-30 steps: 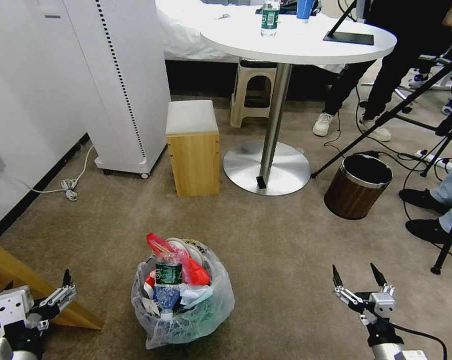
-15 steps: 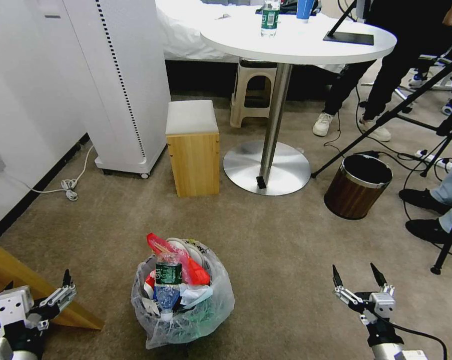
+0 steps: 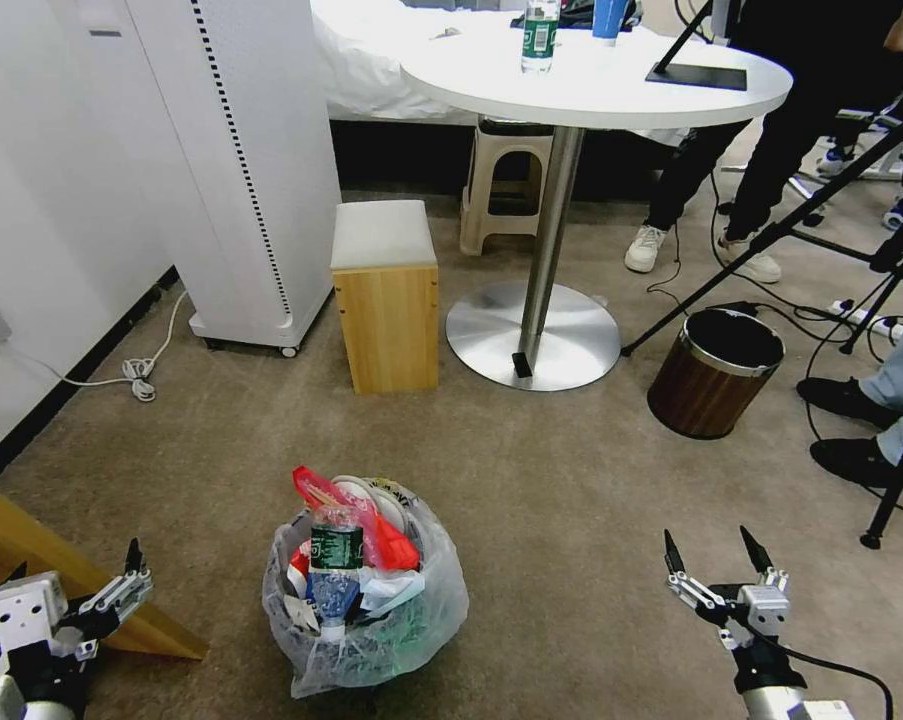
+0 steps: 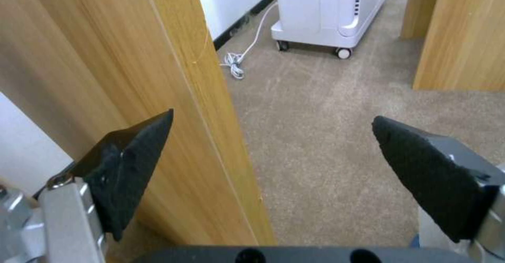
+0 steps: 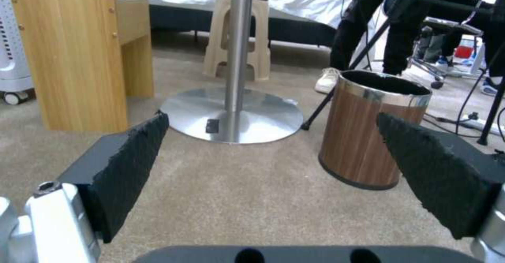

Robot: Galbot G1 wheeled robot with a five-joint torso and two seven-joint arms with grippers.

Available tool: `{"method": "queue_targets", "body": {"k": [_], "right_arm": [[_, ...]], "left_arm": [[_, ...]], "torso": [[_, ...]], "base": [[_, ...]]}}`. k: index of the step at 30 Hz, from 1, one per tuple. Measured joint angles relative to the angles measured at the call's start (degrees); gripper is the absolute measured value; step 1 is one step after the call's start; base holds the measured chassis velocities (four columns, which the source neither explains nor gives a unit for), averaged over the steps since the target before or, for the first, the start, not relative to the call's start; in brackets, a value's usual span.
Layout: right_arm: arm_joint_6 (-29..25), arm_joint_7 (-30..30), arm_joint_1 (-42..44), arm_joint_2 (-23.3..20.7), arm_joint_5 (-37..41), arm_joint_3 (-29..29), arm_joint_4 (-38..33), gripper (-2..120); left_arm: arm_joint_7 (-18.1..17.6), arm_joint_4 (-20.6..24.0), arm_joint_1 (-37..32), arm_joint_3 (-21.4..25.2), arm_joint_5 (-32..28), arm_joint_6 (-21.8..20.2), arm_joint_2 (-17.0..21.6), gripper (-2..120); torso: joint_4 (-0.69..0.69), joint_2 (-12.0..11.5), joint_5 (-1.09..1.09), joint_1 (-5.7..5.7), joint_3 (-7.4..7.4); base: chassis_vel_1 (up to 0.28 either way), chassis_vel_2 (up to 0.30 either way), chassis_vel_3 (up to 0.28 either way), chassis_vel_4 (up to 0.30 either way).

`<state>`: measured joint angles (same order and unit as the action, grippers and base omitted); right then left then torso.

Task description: Pick up the trash bin and place the garbage on the floor into it.

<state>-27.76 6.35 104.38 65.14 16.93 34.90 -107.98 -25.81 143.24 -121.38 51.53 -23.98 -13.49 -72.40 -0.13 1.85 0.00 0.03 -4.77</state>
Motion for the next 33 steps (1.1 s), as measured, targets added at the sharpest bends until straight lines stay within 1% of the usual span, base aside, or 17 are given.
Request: {"method": "queue_targets", "body": {"k": [28,33], "right_arm": [[0.0,0.0,0.0,0.0,0.0,0.0,0.0,100],[0.0,0.0,0.0,0.0,0.0,0.0,0.0,100]], "left_arm": [[0.0,0.0,0.0,0.0,0.0,0.0,0.0,100],[0.0,0.0,0.0,0.0,0.0,0.0,0.0,100]], "torso": [[0.0,0.0,0.0,0.0,0.0],[0.0,0.0,0.0,0.0,0.0]], "base": [[0.0,0.0,0.0,0.0],[0.052,0.052,0.057,0.055]]}}
